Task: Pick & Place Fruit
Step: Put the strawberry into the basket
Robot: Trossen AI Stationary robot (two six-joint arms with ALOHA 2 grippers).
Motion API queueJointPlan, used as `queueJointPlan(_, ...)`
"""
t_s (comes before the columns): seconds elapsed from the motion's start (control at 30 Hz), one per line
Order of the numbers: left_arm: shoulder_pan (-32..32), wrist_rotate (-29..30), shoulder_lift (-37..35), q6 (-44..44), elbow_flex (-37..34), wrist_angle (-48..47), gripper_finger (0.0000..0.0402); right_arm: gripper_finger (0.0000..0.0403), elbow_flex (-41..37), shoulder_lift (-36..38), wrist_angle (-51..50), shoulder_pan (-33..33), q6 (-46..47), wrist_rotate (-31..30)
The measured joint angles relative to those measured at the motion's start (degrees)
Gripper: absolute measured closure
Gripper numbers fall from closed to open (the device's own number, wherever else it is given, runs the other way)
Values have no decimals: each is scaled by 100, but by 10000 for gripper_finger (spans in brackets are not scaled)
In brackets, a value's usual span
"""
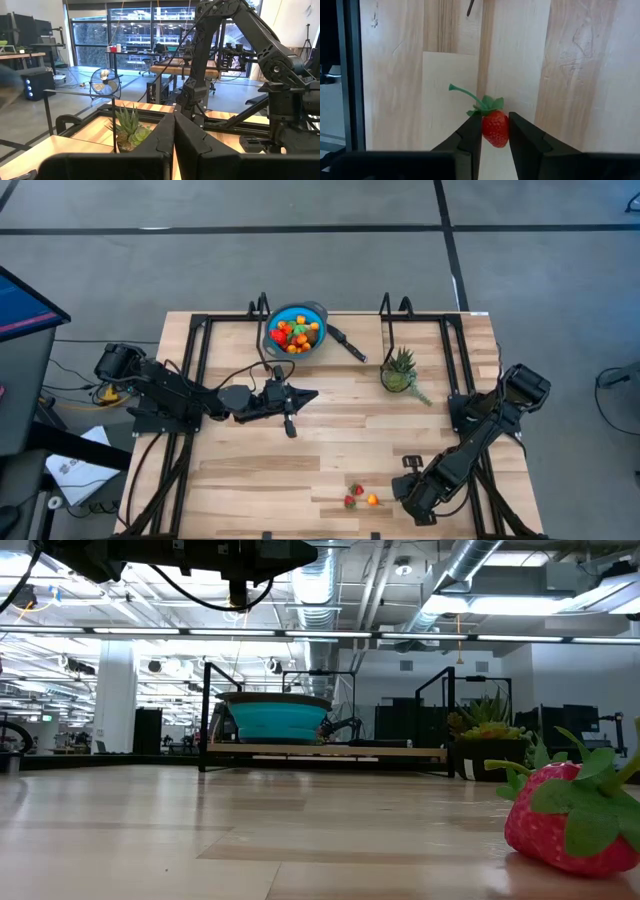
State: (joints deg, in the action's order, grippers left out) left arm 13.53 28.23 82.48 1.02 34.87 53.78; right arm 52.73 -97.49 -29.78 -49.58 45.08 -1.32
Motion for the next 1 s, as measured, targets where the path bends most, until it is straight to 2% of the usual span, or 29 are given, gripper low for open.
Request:
queueJointPlan(0.23,-1,0,2,0,0,-13,398,324,0,0,2,-2,-23,0)
queueJointPlan(0.67,1,0,0,0,0,-26,398,268,-96,-11,-32,-28,-306,-2)
queueJointPlan(1.0,-1,0,0,0,0,-43,398,276,-105,-38,-2,-28,-352,-14)
